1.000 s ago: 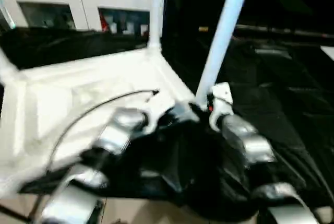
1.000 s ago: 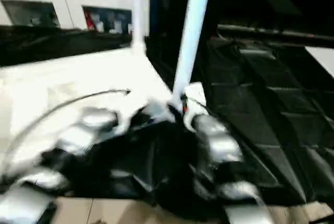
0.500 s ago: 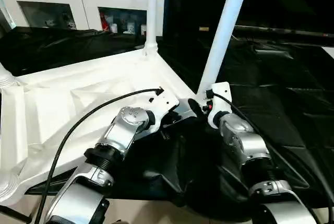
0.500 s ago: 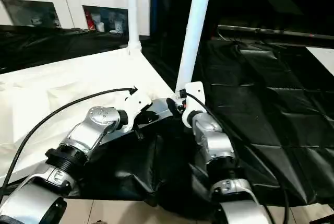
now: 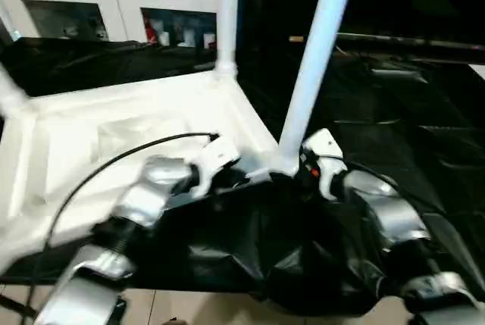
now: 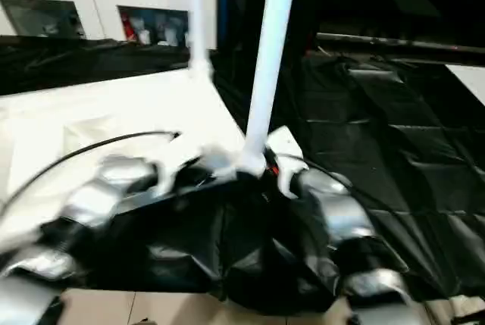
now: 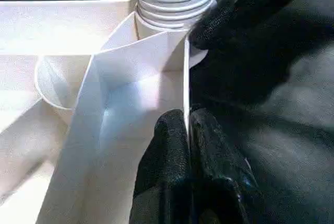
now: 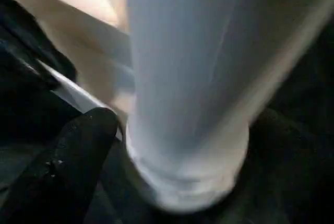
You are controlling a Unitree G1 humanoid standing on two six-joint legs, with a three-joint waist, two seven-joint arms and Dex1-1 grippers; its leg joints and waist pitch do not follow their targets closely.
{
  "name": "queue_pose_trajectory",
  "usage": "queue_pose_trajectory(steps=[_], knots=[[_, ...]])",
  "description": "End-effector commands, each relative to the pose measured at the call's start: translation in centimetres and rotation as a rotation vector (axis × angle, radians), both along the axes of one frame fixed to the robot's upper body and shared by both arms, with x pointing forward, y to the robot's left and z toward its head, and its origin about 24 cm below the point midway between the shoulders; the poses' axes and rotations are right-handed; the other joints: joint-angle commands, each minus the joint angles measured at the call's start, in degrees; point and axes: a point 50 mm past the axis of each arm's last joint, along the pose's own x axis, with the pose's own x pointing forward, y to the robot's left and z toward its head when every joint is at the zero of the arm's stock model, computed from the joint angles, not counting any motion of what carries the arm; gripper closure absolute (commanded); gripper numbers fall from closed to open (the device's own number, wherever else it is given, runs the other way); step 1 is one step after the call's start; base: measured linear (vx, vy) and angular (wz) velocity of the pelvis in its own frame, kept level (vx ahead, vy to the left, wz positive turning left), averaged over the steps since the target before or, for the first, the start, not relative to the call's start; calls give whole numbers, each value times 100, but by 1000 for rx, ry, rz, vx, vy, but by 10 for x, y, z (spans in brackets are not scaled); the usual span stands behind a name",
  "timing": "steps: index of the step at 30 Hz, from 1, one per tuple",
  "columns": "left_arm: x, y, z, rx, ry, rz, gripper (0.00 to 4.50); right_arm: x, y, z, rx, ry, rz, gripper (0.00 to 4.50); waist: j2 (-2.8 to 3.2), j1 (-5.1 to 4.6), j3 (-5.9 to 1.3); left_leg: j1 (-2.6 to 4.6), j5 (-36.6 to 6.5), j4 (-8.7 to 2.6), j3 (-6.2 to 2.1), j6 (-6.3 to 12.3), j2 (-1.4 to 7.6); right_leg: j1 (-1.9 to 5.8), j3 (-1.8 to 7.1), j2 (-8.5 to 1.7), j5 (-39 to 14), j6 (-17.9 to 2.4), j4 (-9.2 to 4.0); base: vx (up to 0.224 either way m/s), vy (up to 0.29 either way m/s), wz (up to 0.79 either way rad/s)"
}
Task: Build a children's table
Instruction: Rotate leg to tighten
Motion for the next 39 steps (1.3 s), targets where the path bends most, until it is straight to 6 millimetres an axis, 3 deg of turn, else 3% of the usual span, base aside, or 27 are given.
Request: queue_pose_trajectory(steps=[1,10,12,16,24,31,35,37,39], knots=[[-7,-11,7,-73,-1,-111,450,-1,-2,10,10,-29,61,6,-29,9,-338,-36,-1049,-316,38,325,60,326,307,-366,-1341,-886,-436,0,0,0],[-12,-3,8,-69,19,-142,450,-4,-5,12,4,-6,144,6,-66,48,-328,-46,-1024,-313,38,268,55,327,305,-370,-1560,-762,-442,0,0,0],[-13,-3,8,-68,21,-142,450,-5,-4,10,-2,0,148,39,-71,52,-334,-47,-956,-308,39,262,53,331,308,-369,-1464,-780,-426,0,0,0],[-13,-4,7,-70,19,-137,450,-5,-2,7,2,7,143,53,-76,46,-330,-48,-938,-306,41,271,48,330,303,-365,-1457,-781,-427,0,0,0],[-12,-5,5,-68,7,-97,450,-8,3,1,43,18,102,130,-79,39,-328,-53,-977,-305,38,253,43,330,302,-367,-1584,-729,-439,0,0,0],[4,-14,0,-33,-45,70,450,-3,13,-14,71,19,-102,177,-79,13,-323,-37,-1083,-317,33,135,35,315,300,-368,-1803,-646,-471,0,0,0],[21,-43,-2,-32,-73,264,450,9,31,-31,81,61,-451,178,-44,-11,-322,0,-1137,-334,23,-16,29,285,304,-381,-2061,-597,-499,0,0,0],[22,-60,-3,-33,-76,290,450,13,46,-31,81,69,-526,178,-33,-20,-327,10,-1183,-327,20,-50,18,286,306,-377,-2042,-578,-502,0,0,0],[21,-66,-4,-40,-72,283,450,14,52,-29,96,65,-516,178,-50,-17,-336,-10,-1174,-323,24,38,7,304,307,-368,-1855,-537,-496,0,0,0]])
